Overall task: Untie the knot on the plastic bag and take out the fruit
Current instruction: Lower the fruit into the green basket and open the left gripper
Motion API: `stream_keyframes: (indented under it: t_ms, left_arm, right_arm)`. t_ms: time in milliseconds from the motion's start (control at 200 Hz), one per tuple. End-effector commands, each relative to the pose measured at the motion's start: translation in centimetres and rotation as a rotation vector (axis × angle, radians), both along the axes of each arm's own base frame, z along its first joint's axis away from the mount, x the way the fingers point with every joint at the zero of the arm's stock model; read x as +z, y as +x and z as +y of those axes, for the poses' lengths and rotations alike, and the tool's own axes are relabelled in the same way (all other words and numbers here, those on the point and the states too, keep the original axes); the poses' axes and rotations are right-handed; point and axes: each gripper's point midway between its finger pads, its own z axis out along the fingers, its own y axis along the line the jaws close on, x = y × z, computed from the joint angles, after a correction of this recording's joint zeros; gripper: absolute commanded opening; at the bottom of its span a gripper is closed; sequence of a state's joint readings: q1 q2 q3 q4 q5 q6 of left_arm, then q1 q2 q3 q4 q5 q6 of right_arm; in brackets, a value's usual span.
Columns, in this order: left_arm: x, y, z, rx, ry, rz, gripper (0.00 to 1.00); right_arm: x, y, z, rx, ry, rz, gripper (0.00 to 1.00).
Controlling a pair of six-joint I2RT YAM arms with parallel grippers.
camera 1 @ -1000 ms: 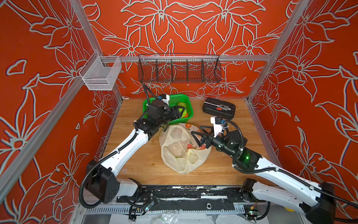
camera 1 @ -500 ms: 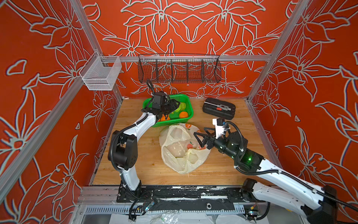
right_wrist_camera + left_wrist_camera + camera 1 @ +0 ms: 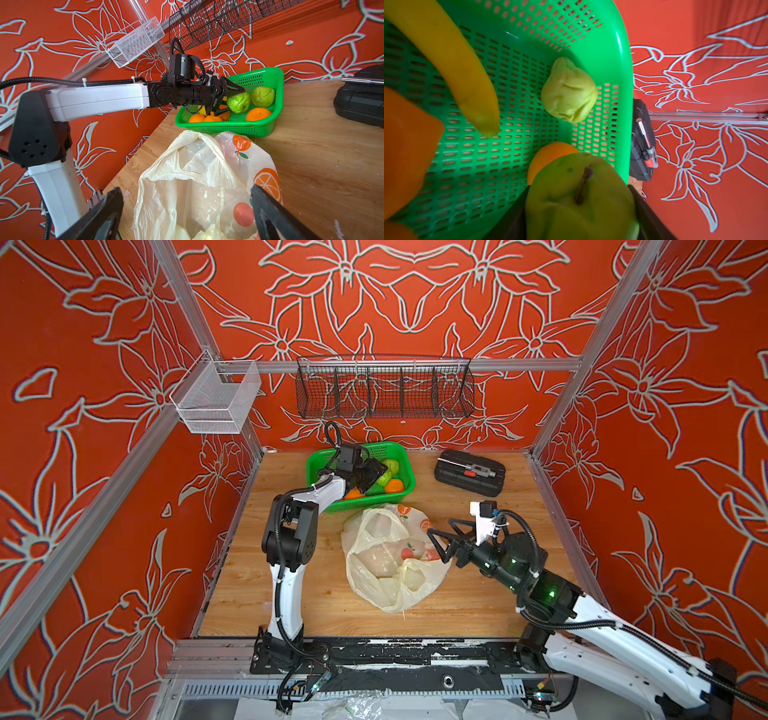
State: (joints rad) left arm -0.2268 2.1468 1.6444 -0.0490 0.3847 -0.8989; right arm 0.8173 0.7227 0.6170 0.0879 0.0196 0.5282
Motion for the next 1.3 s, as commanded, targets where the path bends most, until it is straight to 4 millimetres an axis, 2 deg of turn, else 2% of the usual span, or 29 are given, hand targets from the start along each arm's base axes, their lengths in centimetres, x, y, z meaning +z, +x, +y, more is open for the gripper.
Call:
stream_keyframes:
  t_ms: [0, 170, 320, 525, 751, 901, 1181, 1296]
  left_arm:
    - [-0.1, 0.8, -0.4, -0.008, -0.025, 0.02, 0.47]
    - [-2.9, 1.0, -1.0, -0.03, -0.028, 0.083, 0.47]
    - [-4.2, 1.0, -1.1, -0.046, -0.013, 0.103, 0.49]
    - [-5.0, 0.8, -1.3, -0.068, -0.008, 0.131, 0.63]
    - [-3.2, 0.4, -1.0, -0.068, 0.006, 0.096, 0.74]
    - [-1.7, 0.0, -0.7, -0.064, 0.02, 0.062, 0.91]
    - [1.2, -0.9, -0.1, -0.064, 0.042, 0.011, 0.93]
    - [3.3, -1.7, 0.3, -0.061, 0.054, -0.03, 0.95]
  right_arm:
    - [-0.4, 0.1, -0.9, -0.037, 0.001, 0.009, 0.97]
    - [-0.5, 0.0, -1.2, -0.049, 0.025, 0.009, 0.97]
    - [-0.3, -0.1, -1.4, -0.049, 0.021, 0.011, 0.97]
    - [-0.1, -0.1, -1.4, -0.049, 0.028, 0.011, 0.97]
    - [-0.1, -0.2, -1.5, -0.048, 0.032, 0.019, 0.97]
    - [-0.2, -0.3, -1.4, -0.045, 0.04, 0.027, 0.97]
    - [-0.3, -0.4, -1.5, -0.046, 0.051, 0.041, 0.97]
    - [-0.2, -0.5, -1.6, -0.049, 0.06, 0.046, 0.97]
